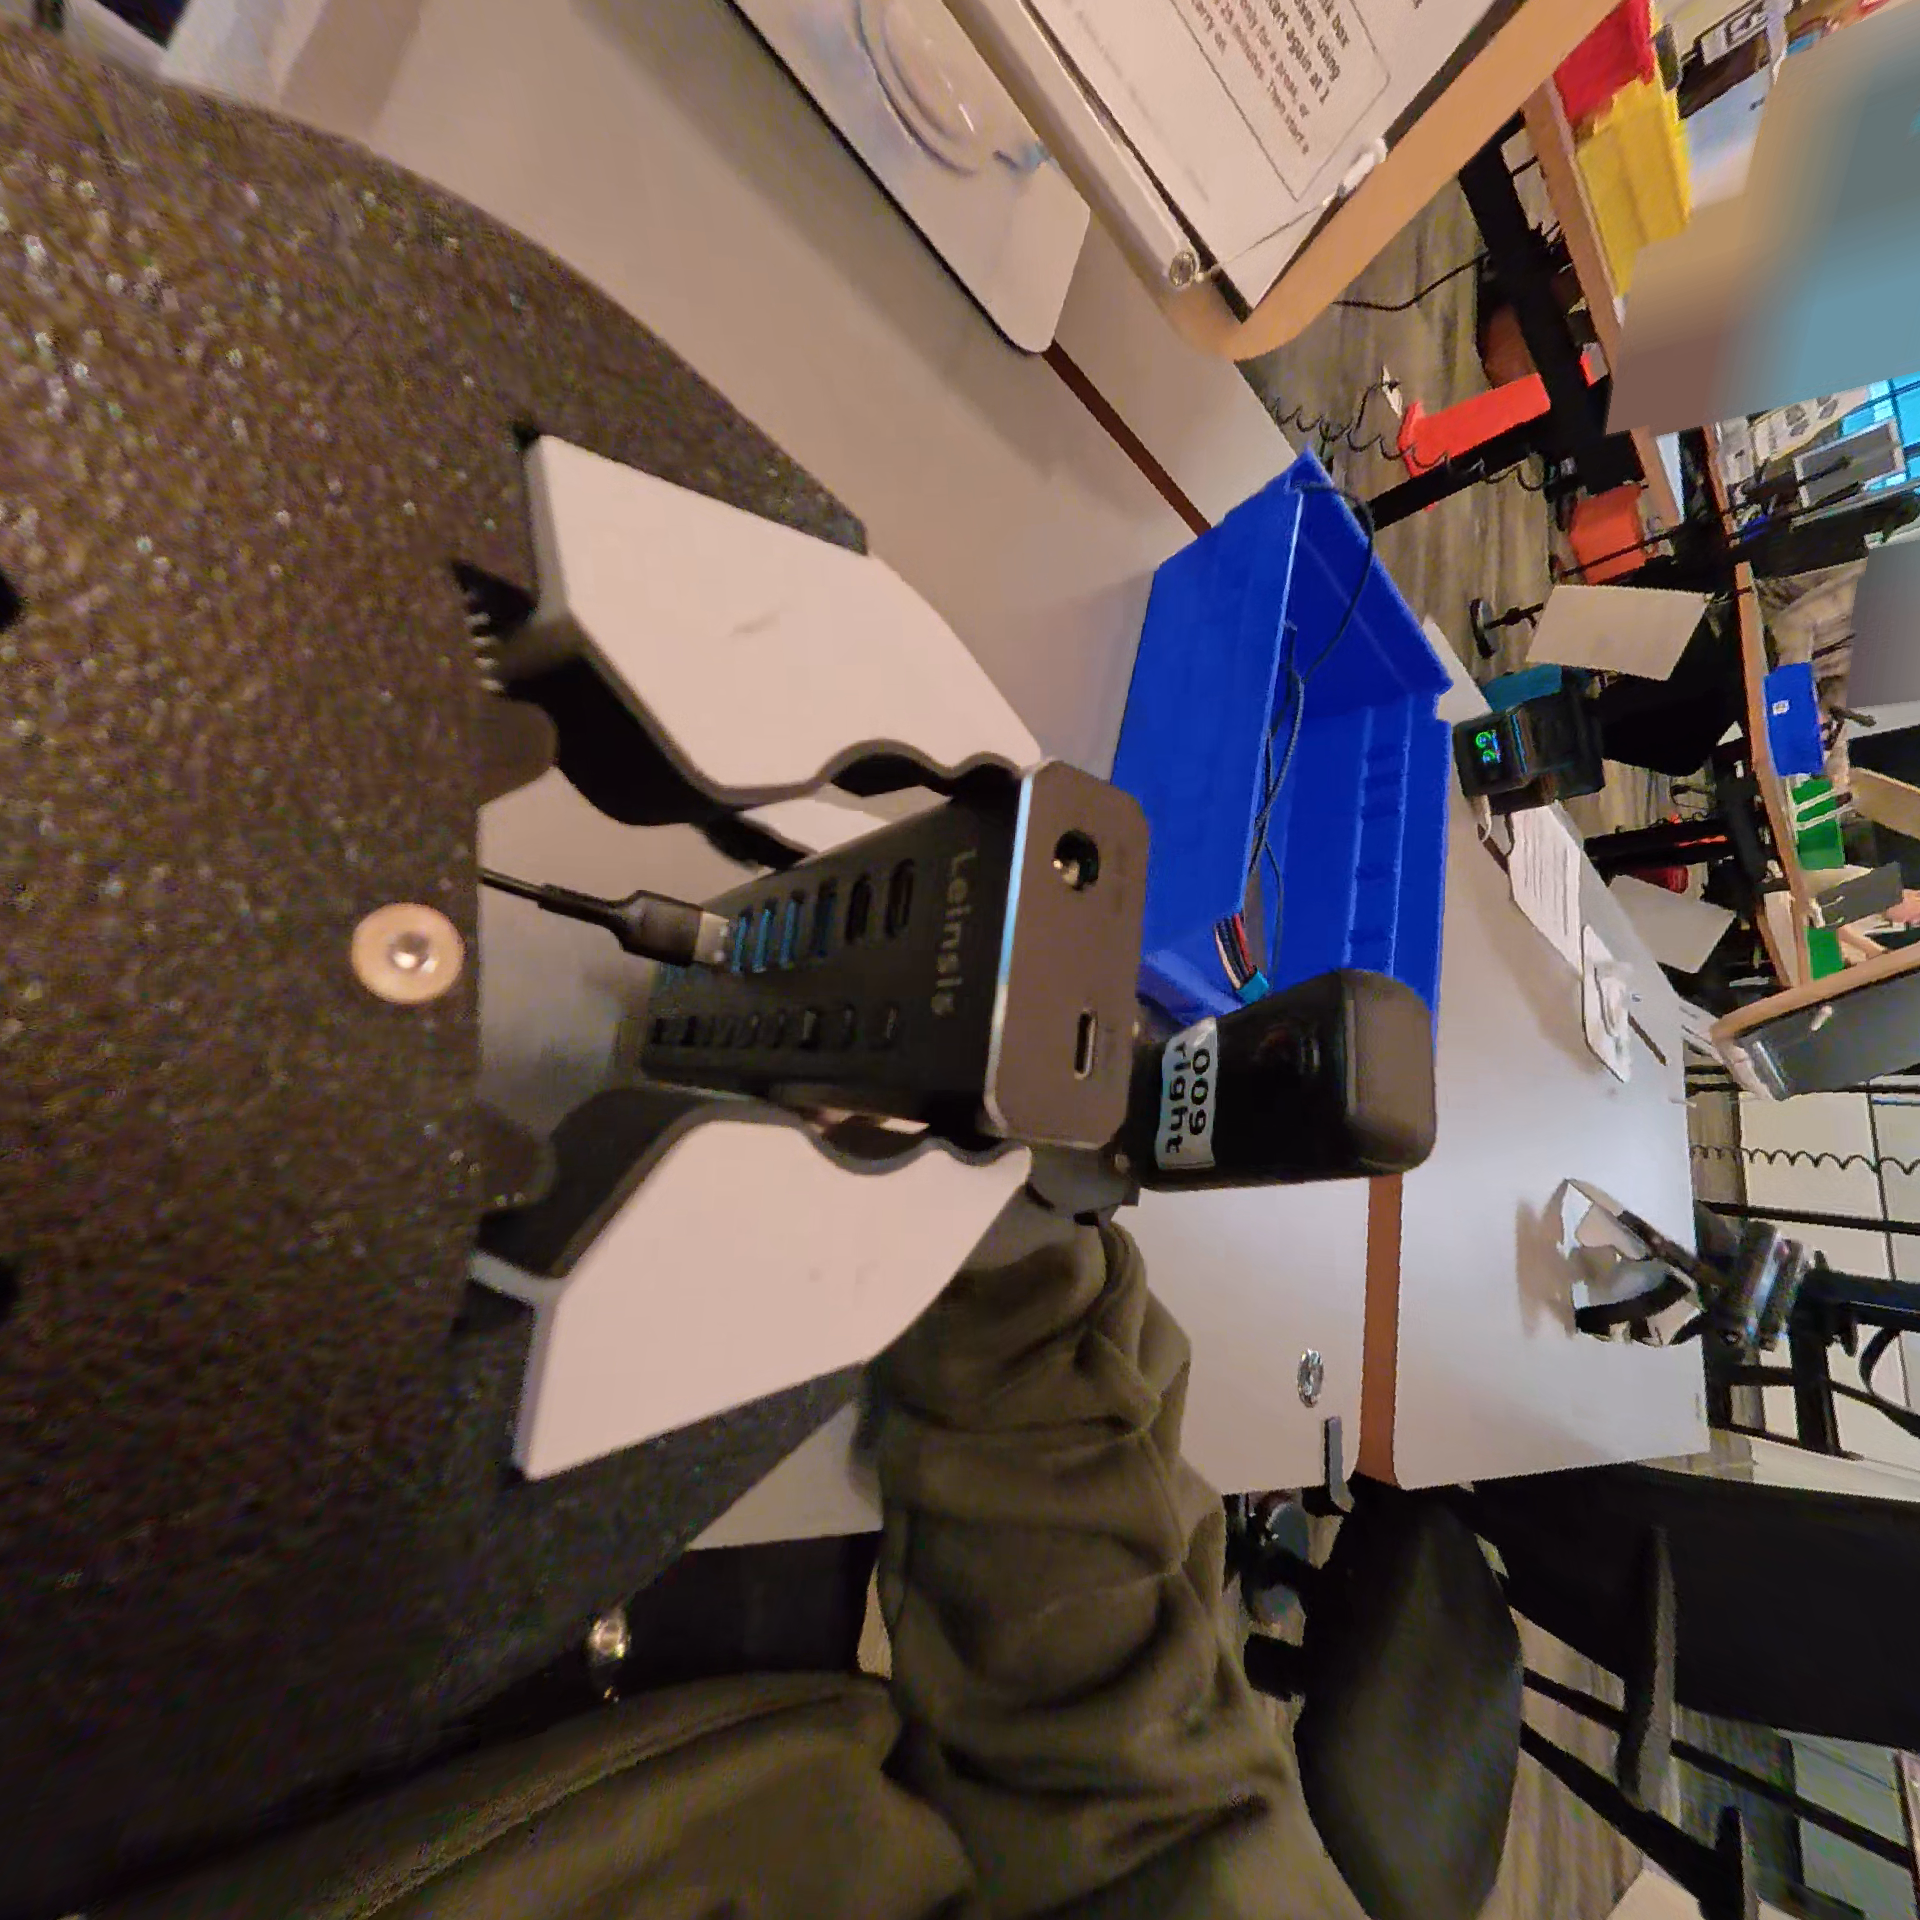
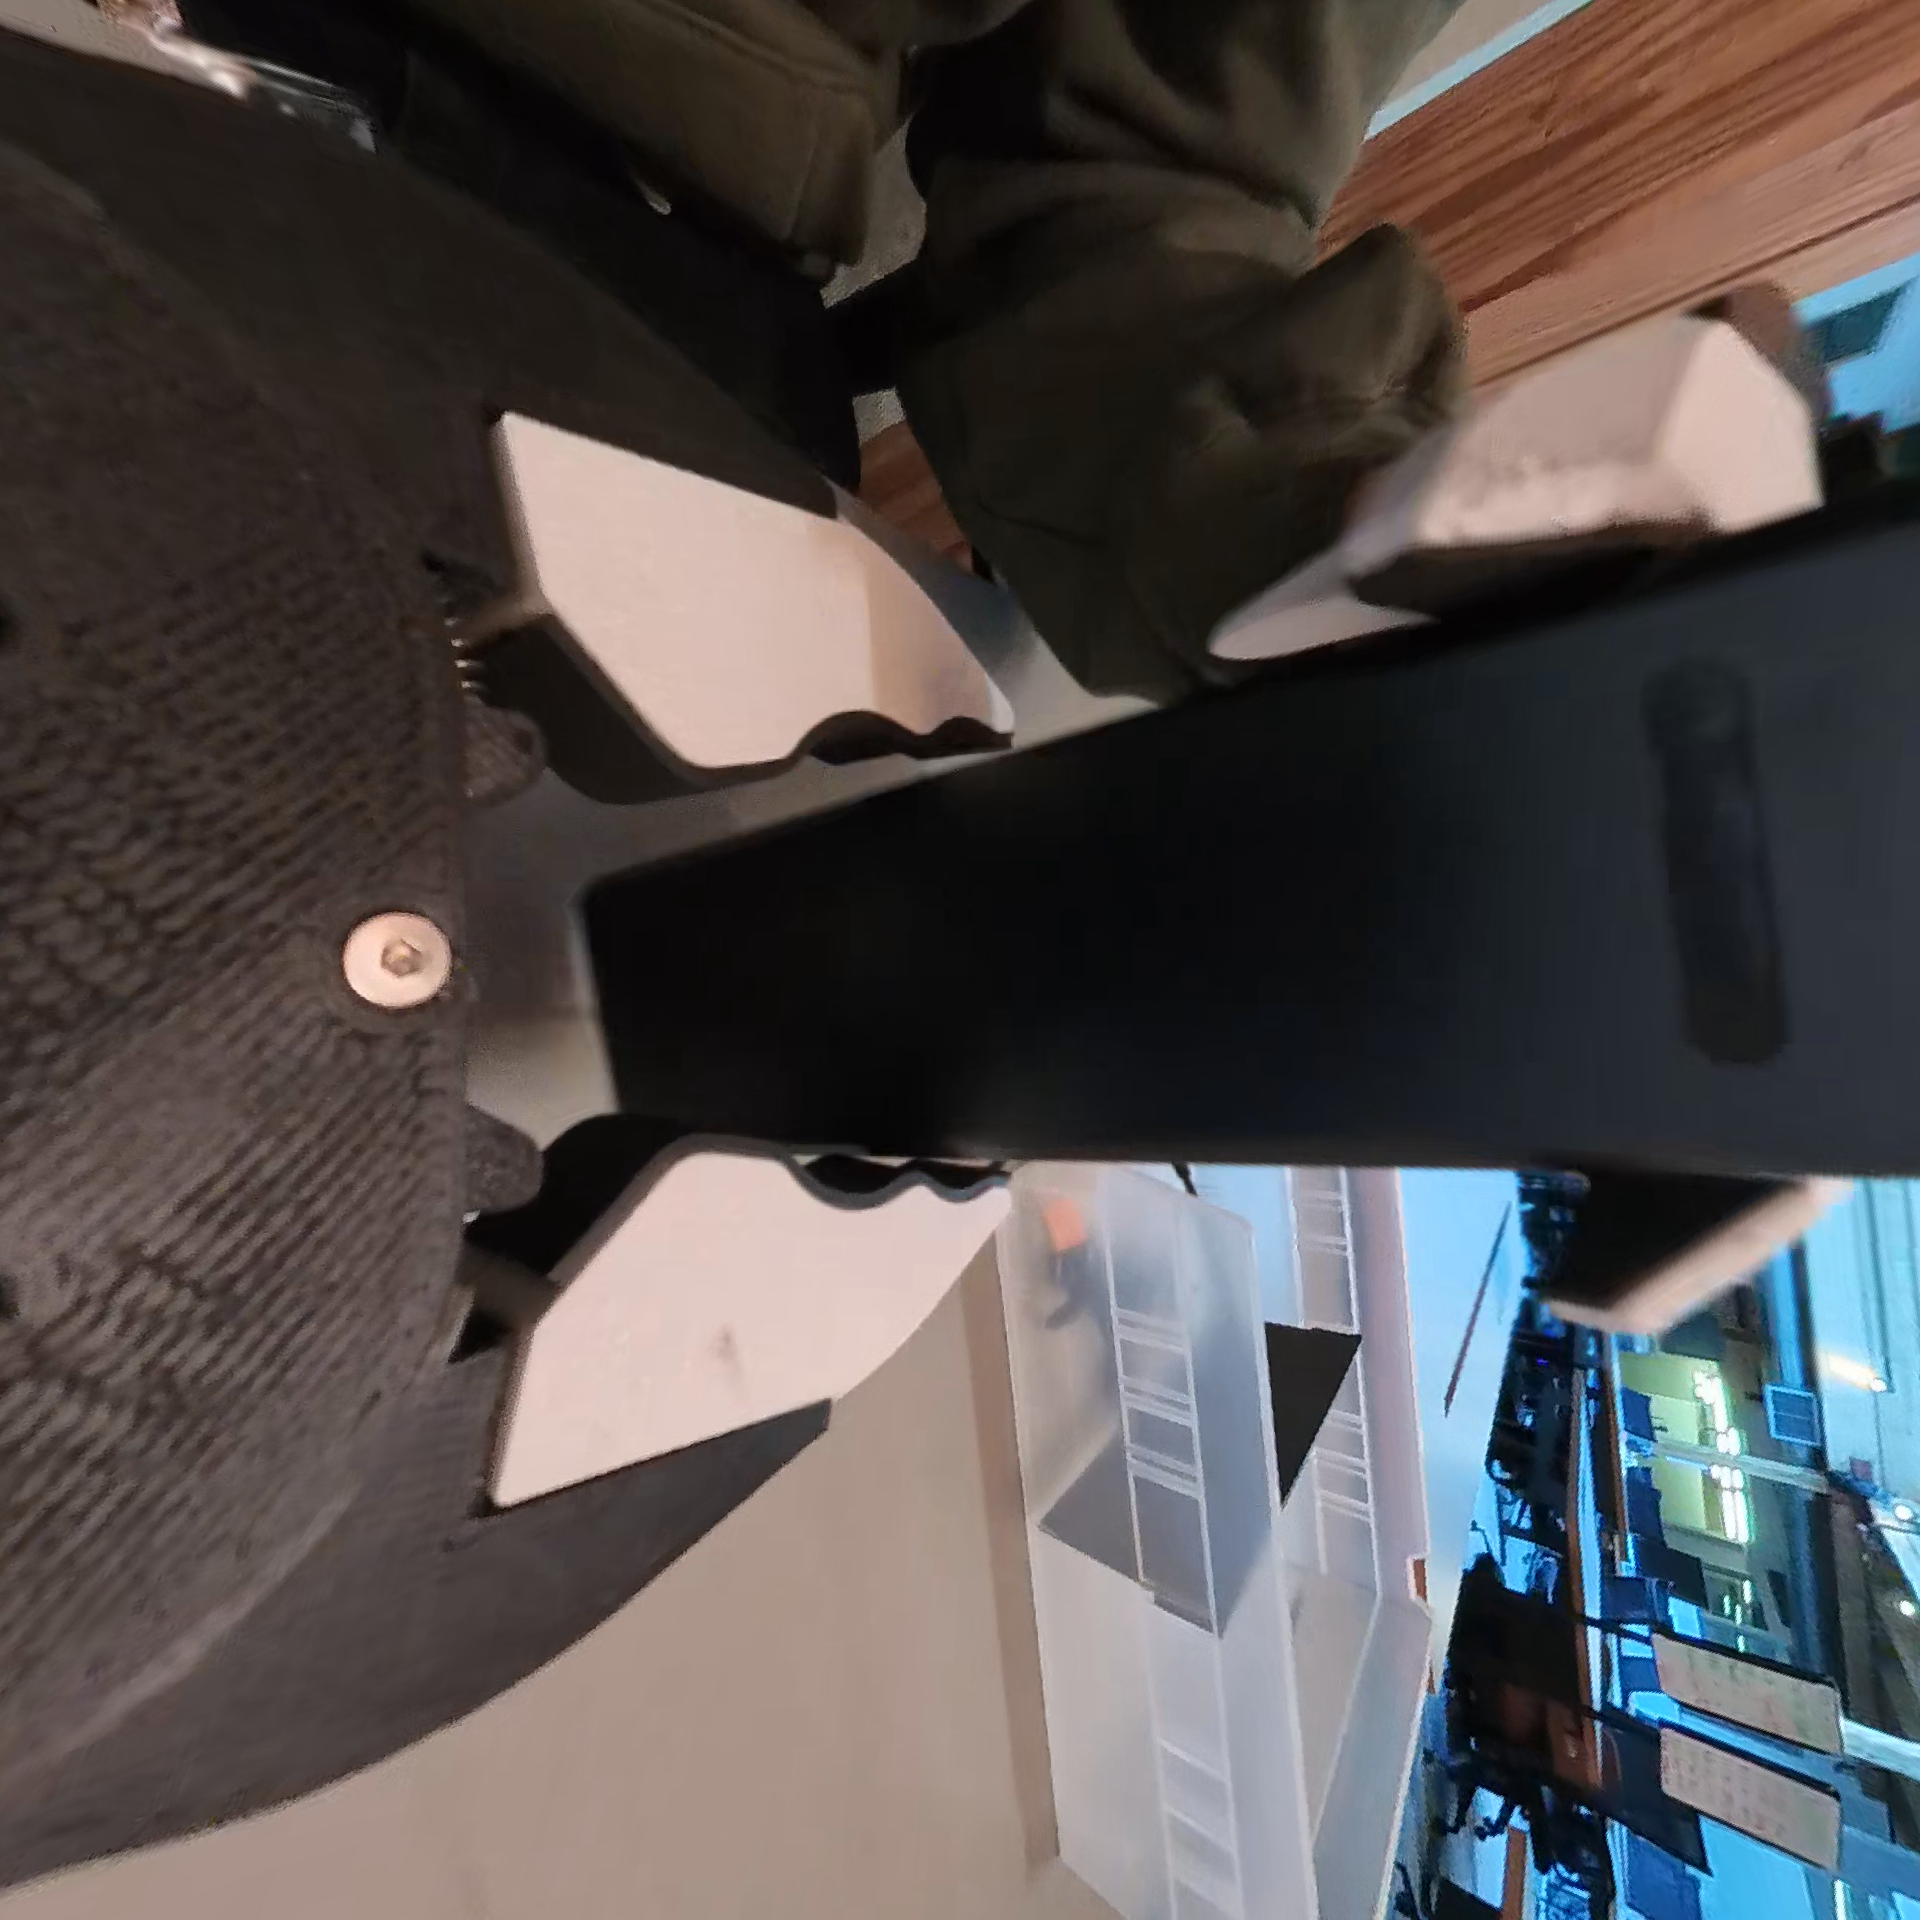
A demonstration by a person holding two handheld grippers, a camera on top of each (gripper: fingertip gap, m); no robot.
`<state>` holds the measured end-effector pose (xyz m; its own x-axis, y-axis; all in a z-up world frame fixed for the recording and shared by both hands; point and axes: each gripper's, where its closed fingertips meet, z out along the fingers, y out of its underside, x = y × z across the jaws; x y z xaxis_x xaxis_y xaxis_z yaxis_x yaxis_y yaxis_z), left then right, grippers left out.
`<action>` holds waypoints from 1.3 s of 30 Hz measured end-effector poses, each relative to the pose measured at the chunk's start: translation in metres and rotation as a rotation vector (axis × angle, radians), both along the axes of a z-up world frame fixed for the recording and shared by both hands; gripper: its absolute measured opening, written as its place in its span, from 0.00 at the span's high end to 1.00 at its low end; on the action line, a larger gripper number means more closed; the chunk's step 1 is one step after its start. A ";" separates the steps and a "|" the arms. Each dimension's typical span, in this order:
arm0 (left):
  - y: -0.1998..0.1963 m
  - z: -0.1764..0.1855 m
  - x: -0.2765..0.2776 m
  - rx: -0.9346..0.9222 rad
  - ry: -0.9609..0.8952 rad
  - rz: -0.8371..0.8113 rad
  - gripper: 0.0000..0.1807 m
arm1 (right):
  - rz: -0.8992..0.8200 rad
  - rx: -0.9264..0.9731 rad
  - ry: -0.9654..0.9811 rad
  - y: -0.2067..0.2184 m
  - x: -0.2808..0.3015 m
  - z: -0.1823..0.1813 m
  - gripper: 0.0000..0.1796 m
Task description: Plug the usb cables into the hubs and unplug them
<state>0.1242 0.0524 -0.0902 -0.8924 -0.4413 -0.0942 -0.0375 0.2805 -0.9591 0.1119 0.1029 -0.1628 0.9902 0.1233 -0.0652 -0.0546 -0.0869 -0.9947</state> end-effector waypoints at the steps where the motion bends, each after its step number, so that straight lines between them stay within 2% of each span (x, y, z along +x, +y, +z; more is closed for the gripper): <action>1: 0.005 0.002 0.003 -0.002 -0.004 0.020 0.67 | 0.003 -0.007 -0.006 0.000 -0.001 -0.001 0.58; 2: 0.010 0.004 0.004 -0.007 0.002 0.028 0.67 | -0.008 -0.007 -0.011 0.002 0.000 -0.001 0.58; 4: 0.014 0.007 0.003 -0.051 0.033 0.008 0.67 | -0.037 0.002 -0.040 0.005 0.001 0.000 0.66; 13: 0.009 0.003 -0.006 -0.035 -0.007 -0.083 0.67 | -0.010 -0.011 -0.043 0.014 -0.009 -0.005 0.66; 19: 0.012 0.010 -0.011 -0.072 -0.037 -0.127 0.67 | 0.004 0.081 0.023 0.009 -0.009 0.007 0.66; 24: 0.013 0.006 -0.014 -0.048 -0.056 -0.157 0.67 | 0.002 0.039 -0.007 0.013 -0.010 0.002 0.66; 31: 0.014 0.009 -0.012 -0.066 -0.035 -0.132 0.66 | 0.015 0.066 0.006 0.010 -0.011 0.005 0.66; 39: 0.024 0.016 -0.015 -0.024 -0.050 -0.072 0.63 | 0.014 0.207 0.055 -0.004 -0.002 0.021 0.66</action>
